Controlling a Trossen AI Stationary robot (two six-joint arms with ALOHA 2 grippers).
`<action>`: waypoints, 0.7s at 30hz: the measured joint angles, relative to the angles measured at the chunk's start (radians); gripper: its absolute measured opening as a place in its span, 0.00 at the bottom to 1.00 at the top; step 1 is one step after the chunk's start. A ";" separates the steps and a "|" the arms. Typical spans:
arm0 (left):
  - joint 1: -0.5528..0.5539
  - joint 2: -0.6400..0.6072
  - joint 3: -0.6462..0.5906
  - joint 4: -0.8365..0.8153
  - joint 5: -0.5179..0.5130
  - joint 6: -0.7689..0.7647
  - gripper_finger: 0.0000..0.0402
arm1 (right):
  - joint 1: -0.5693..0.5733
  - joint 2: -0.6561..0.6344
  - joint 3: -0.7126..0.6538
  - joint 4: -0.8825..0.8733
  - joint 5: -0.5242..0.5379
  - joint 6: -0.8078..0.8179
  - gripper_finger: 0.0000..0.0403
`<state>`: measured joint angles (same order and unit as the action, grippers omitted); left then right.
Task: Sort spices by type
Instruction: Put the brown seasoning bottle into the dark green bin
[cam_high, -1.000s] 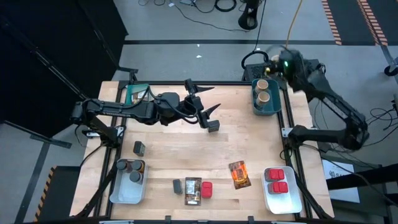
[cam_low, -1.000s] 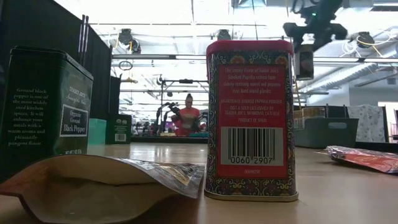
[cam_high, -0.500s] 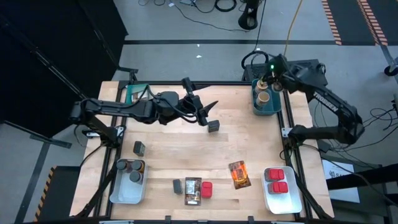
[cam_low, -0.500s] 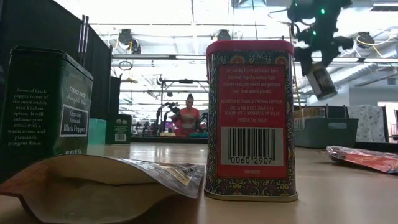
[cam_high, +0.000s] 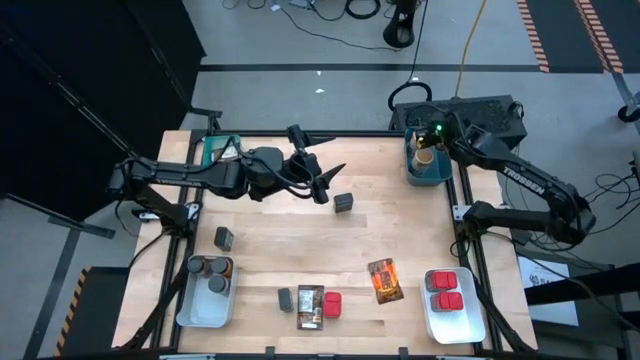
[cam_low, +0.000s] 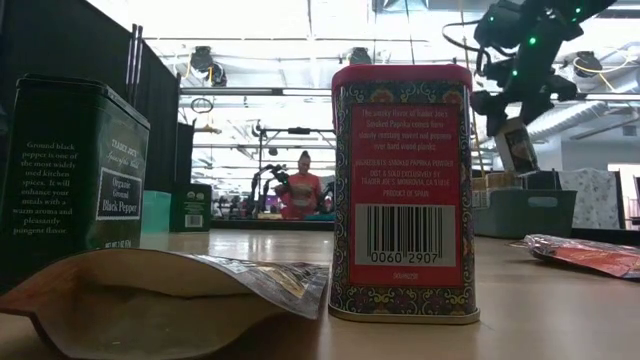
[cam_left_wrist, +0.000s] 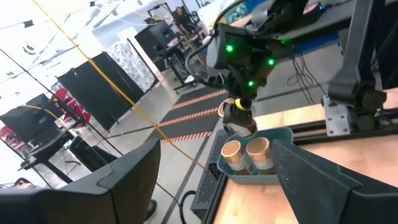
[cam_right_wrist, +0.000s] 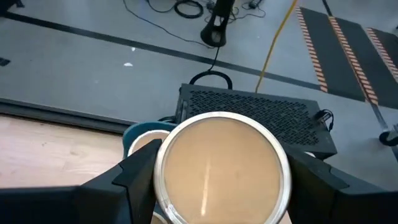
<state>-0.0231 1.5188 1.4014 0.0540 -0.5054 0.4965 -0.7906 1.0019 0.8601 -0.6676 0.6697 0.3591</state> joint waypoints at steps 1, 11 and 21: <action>0.000 0.000 0.000 0.000 0.000 -0.001 0.76 | 0.002 0.000 -0.008 0.006 0.008 0.002 0.61; 0.000 -0.002 0.000 -0.018 0.001 -0.020 0.76 | -0.004 -0.130 -0.196 0.031 0.011 0.112 0.61; 0.001 -0.002 0.000 -0.018 0.042 -0.046 0.76 | -0.004 -0.249 -0.229 0.158 -0.019 0.099 0.61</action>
<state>-0.0223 1.5172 1.4017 0.0360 -0.4637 0.4504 -0.7948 0.7527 0.6312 -0.5100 0.6506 0.4577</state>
